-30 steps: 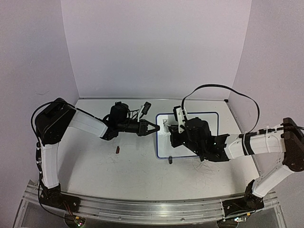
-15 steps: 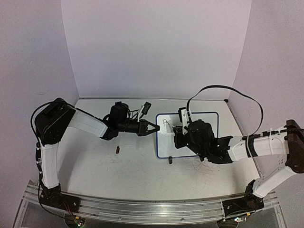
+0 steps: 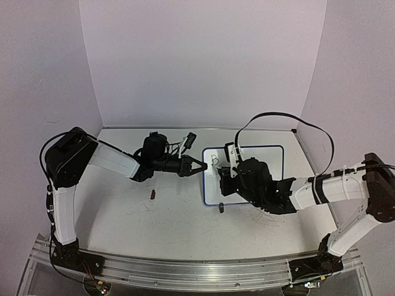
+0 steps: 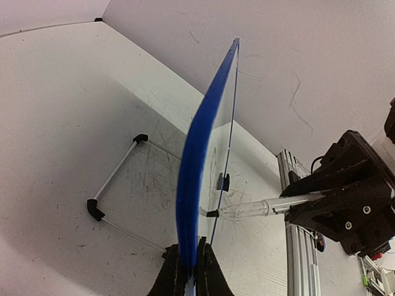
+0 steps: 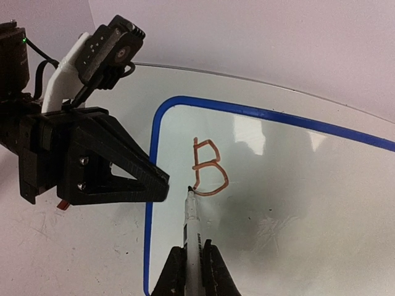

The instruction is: Write a sentence on the whiteboard

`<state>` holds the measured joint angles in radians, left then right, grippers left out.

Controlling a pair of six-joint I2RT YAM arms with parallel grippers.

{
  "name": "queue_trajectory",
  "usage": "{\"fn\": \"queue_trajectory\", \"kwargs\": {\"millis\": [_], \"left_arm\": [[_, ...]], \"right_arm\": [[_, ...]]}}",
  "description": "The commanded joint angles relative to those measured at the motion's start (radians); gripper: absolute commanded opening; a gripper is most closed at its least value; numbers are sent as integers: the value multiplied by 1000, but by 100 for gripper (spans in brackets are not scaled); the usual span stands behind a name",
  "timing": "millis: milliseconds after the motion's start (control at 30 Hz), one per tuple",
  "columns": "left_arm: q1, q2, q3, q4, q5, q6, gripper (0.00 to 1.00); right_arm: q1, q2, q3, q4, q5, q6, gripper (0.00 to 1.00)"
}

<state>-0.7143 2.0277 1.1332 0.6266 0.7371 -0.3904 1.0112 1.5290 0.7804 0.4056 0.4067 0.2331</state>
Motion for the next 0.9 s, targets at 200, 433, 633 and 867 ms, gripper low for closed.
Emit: {"fn": "queue_trajectory", "kwargs": {"millis": [200, 433, 633, 867], "left_arm": [[-4, -14, 1, -112, -71, 29, 0], [-3, -20, -6, -120, -73, 35, 0], [-4, -22, -6, -122, -77, 32, 0], [-3, -19, -4, -123, -73, 36, 0]], "right_arm": [[-7, -126, -33, -15, -20, 3, 0], [-18, -117, -11, -24, 11, -18, 0], [-24, -83, 15, -21, 26, -35, 0], [-27, -95, 5, -8, 28, -40, 0]]}}
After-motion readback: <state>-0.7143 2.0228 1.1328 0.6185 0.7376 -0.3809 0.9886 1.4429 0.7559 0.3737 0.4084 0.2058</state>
